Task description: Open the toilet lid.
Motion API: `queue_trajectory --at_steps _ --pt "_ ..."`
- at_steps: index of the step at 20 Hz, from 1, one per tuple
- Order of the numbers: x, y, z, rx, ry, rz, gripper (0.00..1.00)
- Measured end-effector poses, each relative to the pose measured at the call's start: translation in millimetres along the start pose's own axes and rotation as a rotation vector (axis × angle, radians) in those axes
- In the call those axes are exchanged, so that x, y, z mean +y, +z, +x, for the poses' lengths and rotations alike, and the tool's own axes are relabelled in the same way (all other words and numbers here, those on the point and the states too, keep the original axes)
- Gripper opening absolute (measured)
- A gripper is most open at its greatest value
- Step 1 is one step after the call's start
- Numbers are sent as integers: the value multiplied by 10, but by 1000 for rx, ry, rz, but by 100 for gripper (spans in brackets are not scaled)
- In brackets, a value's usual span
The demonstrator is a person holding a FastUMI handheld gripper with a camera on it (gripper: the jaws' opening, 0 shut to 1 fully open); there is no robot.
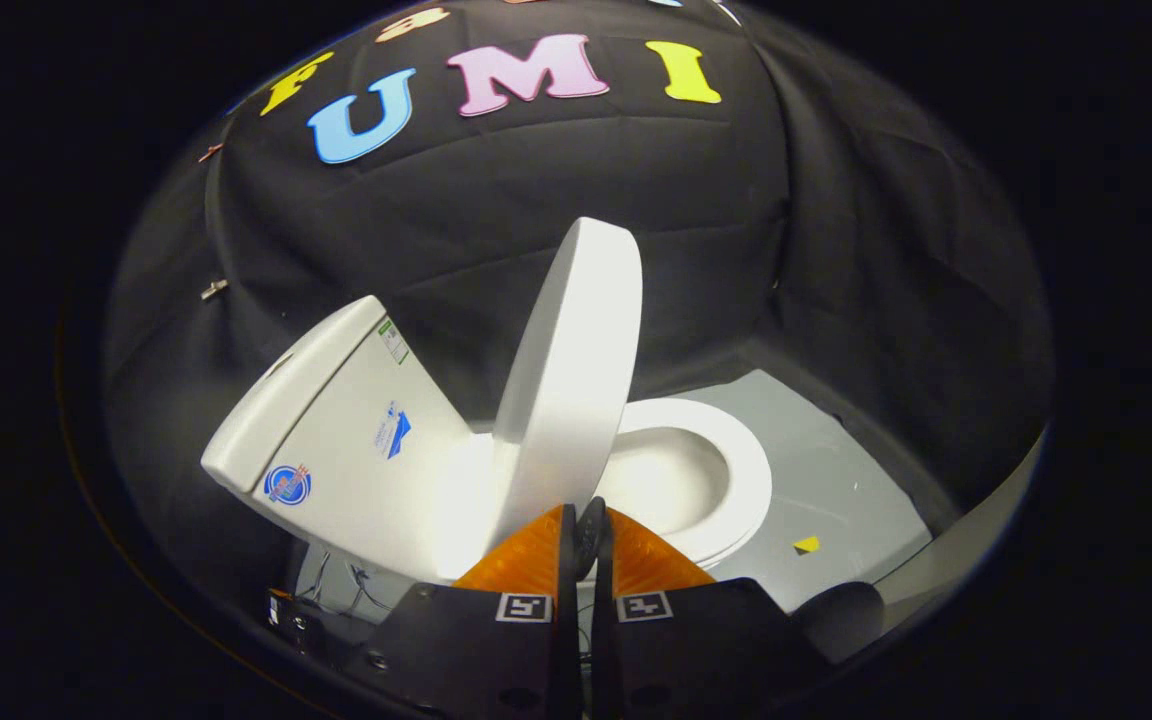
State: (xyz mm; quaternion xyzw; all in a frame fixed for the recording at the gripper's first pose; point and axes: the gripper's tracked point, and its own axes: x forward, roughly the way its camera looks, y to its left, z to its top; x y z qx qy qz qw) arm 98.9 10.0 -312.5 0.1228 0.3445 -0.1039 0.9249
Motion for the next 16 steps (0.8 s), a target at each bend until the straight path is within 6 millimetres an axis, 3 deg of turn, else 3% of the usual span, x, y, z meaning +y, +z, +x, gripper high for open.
queue_trajectory --at_steps 11,16 --pt "923 97 -186 -83 77 -203 10" --pt "1189 78 -191 -103 108 -241 9"
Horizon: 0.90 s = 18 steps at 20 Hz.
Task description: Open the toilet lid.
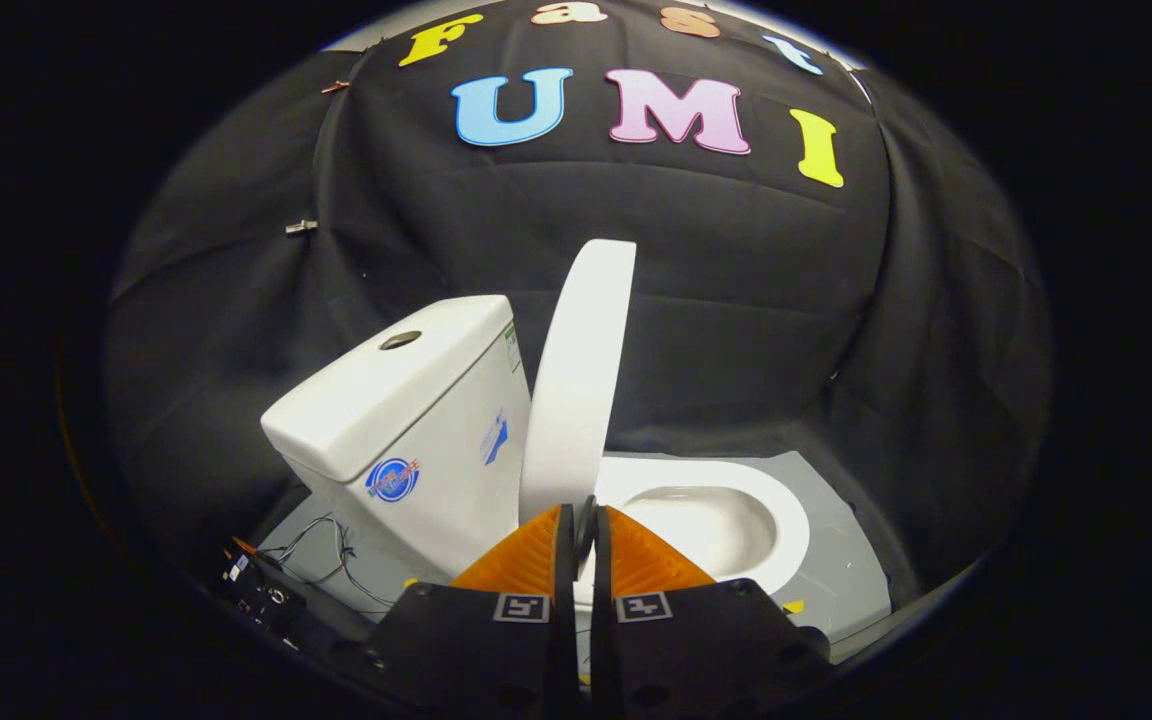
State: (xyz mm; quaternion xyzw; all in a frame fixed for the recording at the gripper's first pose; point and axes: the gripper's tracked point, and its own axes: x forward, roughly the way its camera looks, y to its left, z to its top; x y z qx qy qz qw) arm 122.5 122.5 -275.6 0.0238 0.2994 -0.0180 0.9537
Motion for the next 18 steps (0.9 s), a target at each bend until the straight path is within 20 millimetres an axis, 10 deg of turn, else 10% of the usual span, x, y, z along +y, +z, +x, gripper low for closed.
queue_trajectory --at_steps 18 --pt "759 31 69 -2 145 -83 10"
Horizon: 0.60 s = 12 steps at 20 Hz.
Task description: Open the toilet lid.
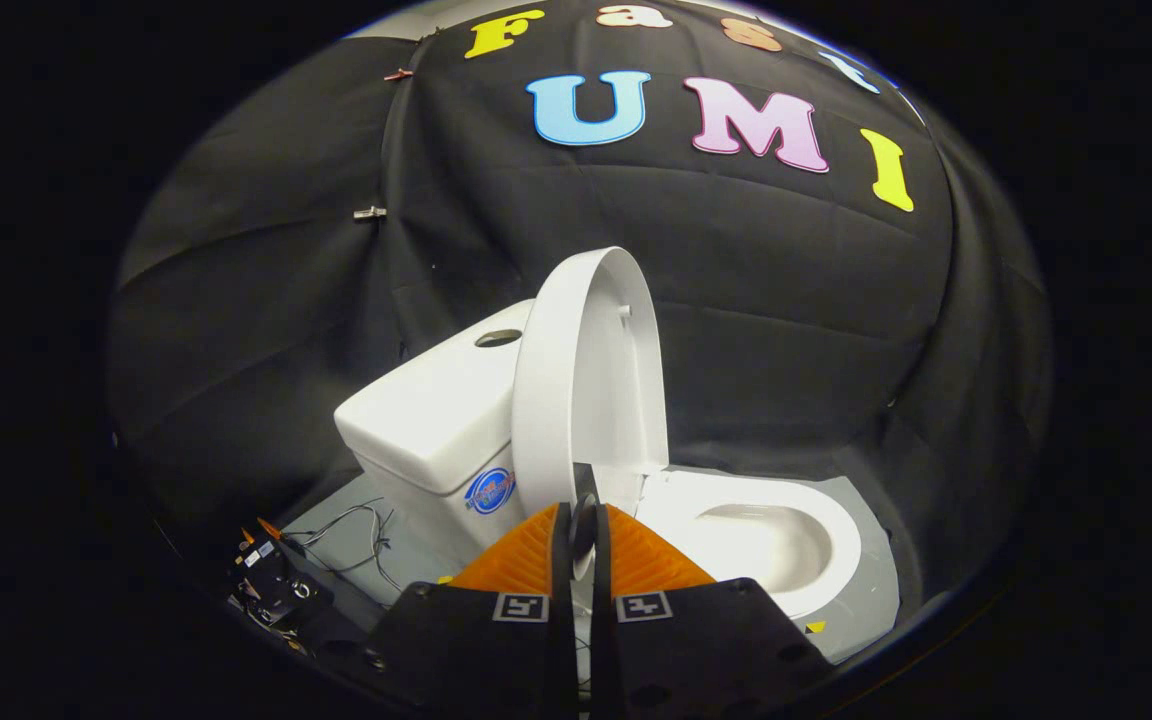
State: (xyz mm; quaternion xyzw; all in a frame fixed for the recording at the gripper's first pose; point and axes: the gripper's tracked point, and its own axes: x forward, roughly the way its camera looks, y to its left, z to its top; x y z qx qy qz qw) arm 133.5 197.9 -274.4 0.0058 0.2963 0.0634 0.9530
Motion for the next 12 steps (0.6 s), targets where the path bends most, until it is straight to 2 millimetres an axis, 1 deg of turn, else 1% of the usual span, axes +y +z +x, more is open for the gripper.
queue_trajectory --at_steps 8,12 --pt "187 5 44 4 -1 -42 10" --pt "213 8 48 -2 -12 -63 10"
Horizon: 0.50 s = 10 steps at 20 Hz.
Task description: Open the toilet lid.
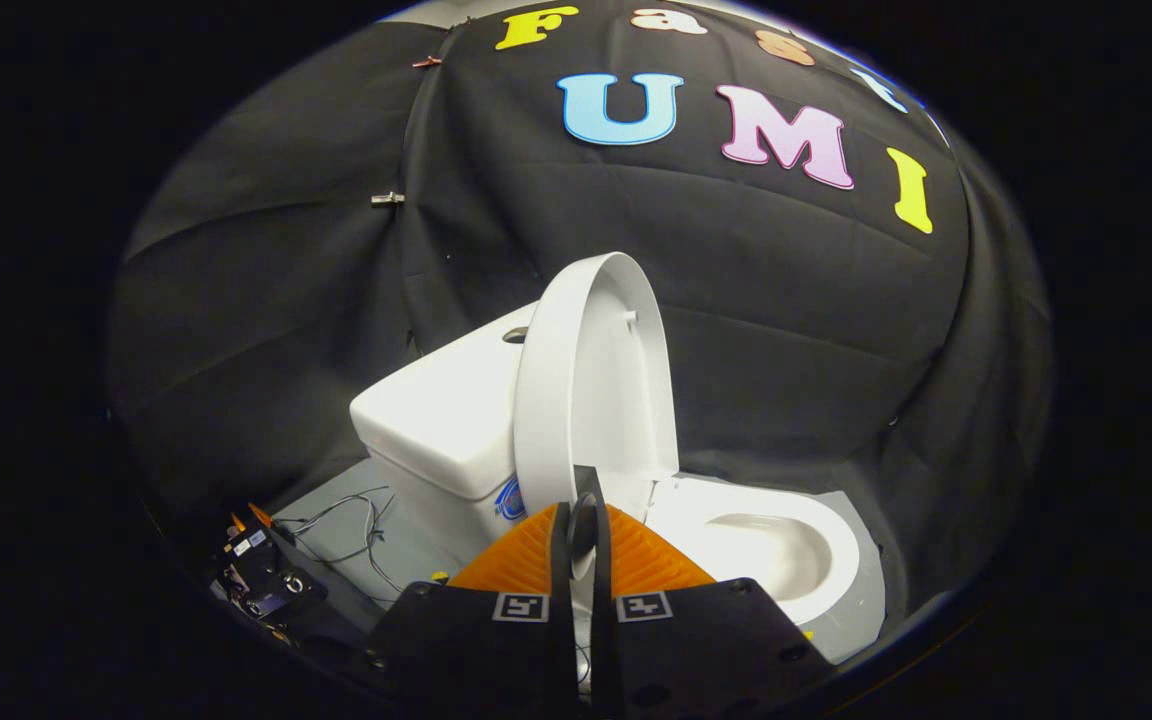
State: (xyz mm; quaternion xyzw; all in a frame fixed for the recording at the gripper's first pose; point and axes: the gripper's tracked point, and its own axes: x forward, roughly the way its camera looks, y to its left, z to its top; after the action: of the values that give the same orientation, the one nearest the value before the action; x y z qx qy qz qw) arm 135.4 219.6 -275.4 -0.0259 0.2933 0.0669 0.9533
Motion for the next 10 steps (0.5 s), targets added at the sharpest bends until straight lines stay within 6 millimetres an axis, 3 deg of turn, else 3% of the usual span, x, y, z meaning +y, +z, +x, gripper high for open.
queue_trajectory --at_steps 3,4,6,8,9,10 --pt "95 -26 19 15 36 8 10" --pt "68 -15 9 3 37 14 22" --pt "103 -53 18 18 71 35 22" --pt "111 -94 -1 46 90 60 36" --pt "115 -61 -27 37 97 71 38" --pt "105 8 -74 18 99 76 53"
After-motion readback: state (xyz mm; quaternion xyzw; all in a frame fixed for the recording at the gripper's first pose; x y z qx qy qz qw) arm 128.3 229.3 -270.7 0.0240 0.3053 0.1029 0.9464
